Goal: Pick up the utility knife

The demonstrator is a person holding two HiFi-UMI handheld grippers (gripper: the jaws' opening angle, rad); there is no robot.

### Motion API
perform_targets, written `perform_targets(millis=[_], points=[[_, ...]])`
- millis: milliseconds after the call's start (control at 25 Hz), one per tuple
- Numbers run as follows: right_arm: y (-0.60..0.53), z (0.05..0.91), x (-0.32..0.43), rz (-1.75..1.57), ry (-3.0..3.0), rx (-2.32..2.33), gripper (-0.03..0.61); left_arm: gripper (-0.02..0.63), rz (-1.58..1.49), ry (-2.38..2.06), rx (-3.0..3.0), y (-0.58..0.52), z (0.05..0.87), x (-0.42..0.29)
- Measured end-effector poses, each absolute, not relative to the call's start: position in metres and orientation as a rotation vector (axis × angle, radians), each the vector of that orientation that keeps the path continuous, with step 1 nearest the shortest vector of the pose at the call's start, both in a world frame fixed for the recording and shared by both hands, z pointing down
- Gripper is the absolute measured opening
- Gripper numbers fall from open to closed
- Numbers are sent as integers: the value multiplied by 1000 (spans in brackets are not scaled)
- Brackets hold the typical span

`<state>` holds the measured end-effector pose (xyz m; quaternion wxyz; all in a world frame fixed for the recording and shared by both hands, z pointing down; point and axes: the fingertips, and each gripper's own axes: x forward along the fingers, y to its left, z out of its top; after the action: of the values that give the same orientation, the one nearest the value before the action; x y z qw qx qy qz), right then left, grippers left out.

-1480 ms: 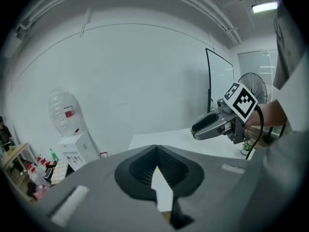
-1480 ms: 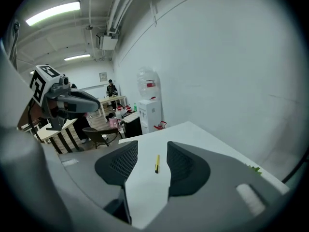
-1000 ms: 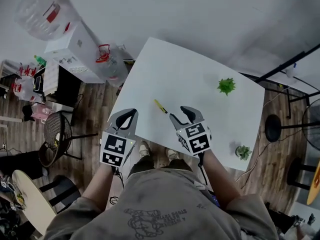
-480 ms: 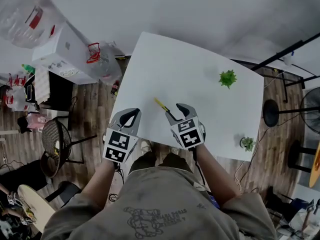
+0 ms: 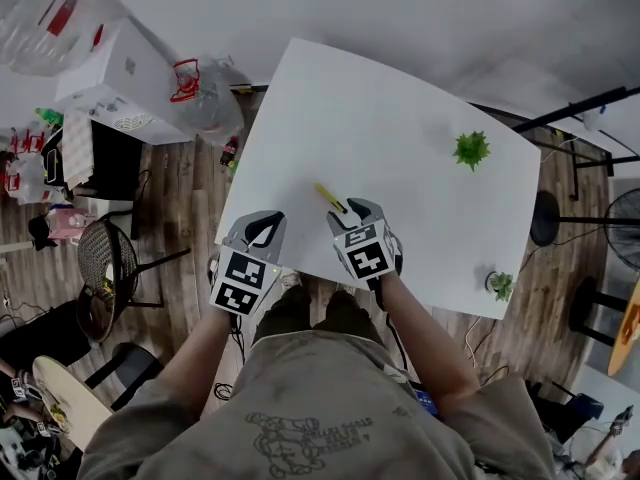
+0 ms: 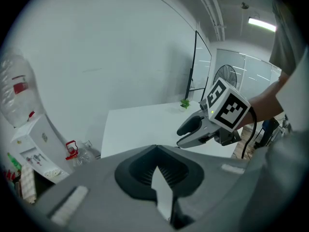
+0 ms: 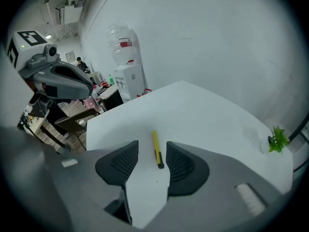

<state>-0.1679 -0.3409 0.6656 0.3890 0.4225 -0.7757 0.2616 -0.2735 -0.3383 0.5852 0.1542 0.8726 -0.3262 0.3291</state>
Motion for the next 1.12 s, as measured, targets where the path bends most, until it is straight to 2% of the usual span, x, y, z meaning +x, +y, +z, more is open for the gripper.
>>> perform_targets(millis=[560,840,960,1120], points=[[-345,729,-163,635,-1876,960,187,1,978,-939,2409,-332,625,-282],[-350,734,-163,592,-1881,937,138,1,1003,-943,2371,-315,635,-297],[-347,734,-169,585,-1887,932,85,1,1012,-951,2366,-309,636,-303],[-347,727,-174,551,-1921,962,85,1,1014,-970,2382,-307,633,-306]])
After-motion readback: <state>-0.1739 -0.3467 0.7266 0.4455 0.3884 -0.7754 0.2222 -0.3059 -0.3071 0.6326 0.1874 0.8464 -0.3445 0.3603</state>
